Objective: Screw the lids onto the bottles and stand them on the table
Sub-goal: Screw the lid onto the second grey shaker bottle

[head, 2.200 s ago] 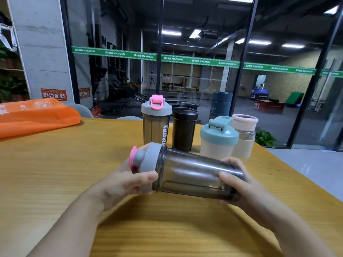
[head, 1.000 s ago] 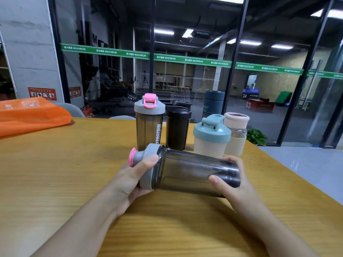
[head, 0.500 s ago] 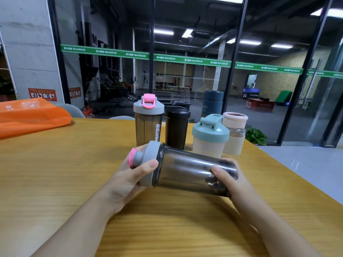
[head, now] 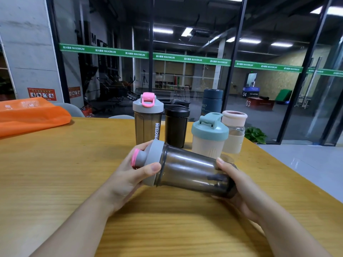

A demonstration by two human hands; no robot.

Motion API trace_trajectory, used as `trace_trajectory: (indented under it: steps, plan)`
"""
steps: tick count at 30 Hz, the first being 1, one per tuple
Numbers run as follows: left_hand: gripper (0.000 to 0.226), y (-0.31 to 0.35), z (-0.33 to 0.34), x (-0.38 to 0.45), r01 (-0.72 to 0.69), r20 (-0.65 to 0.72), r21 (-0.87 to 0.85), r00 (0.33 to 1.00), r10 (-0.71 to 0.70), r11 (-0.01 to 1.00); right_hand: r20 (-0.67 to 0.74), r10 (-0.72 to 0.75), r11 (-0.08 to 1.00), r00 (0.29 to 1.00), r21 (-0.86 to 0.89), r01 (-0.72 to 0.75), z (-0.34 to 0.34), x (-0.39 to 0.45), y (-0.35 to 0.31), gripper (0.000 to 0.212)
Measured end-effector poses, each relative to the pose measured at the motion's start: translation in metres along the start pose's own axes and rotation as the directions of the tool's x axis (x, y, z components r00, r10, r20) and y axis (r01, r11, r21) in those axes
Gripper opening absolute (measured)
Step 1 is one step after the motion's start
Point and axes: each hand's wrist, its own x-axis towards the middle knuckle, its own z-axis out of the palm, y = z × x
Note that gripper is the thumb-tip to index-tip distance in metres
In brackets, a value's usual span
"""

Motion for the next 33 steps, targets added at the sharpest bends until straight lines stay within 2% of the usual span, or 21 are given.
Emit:
trace_trajectory:
  steps: [2,5,7,10,13,15,17,19,22,25,29,31,33]
  plan:
    - [0.092,-0.0006,-0.0017,0.0004,0.022,-0.034,-0.006,0.999,-0.022,1.0,0.05,0.018,0.999,0.999,0.049,-0.021,-0.0005,-0.0017,-0.0021,0.025]
    - [0.087,-0.0027,-0.0049,0.0027,0.068,-0.131,-0.033,0.989,-0.072,0.997,0.107,-0.021,0.996,0.994,0.084,0.012,-0.0062,0.0016,-0.003,0.072]
    - [0.081,-0.0048,-0.0081,0.0054,0.096,-0.201,-0.07,0.974,-0.108,0.993,0.127,-0.048,0.995,0.991,0.092,0.037,-0.0077,0.0033,-0.0024,0.081]
    - [0.069,-0.0043,-0.0079,0.0067,0.108,-0.235,-0.123,0.963,-0.135,0.986,0.108,-0.087,0.995,0.99,0.066,0.08,-0.0075,0.0045,-0.0025,0.078]
    - [0.064,-0.0041,-0.006,0.0069,0.107,-0.228,-0.149,0.964,-0.139,0.983,0.012,-0.118,0.993,0.993,0.008,0.118,-0.0045,0.0045,-0.0044,0.06]
    - [0.084,-0.0053,-0.0078,0.0078,0.123,-0.225,-0.144,0.962,-0.154,0.982,-0.058,-0.122,0.992,0.991,-0.025,0.12,-0.0032,0.005,-0.0034,0.052]
    - [0.103,-0.0066,-0.0096,0.0086,0.133,-0.223,-0.125,0.962,-0.158,0.983,-0.102,-0.112,0.993,0.988,-0.041,0.109,-0.0017,0.0044,-0.0026,0.035]
    - [0.096,-0.0068,-0.0092,0.0079,0.117,-0.207,-0.109,0.969,-0.138,0.987,-0.135,-0.082,0.996,0.987,-0.052,0.076,-0.0015,0.005,-0.0018,0.027]
    - [0.069,-0.0063,-0.0066,0.0062,0.107,-0.184,-0.096,0.975,-0.123,0.99,-0.173,-0.028,0.995,0.984,-0.097,0.012,-0.0011,0.0055,-0.0017,0.033]
    - [0.093,-0.0072,-0.0073,0.0062,0.131,-0.173,-0.056,0.975,-0.138,0.99,-0.186,0.008,0.987,0.983,-0.158,-0.038,-0.0024,0.0071,0.0006,0.048]
    - [0.071,-0.0072,-0.0066,0.0063,0.095,-0.136,-0.073,0.985,-0.105,0.993,-0.189,0.038,0.971,0.981,-0.223,-0.081,-0.0041,0.0076,0.0017,0.061]
    - [0.068,-0.0085,-0.0074,0.0072,0.098,-0.127,-0.067,0.986,-0.106,0.993,-0.175,0.065,0.961,0.982,-0.254,-0.108,-0.0043,0.0073,0.002,0.075]
    - [0.071,-0.0082,-0.0059,0.0063,0.108,-0.128,-0.066,0.985,-0.116,0.992,-0.167,0.082,0.954,0.983,-0.273,-0.126,-0.0042,0.0066,0.0024,0.08]
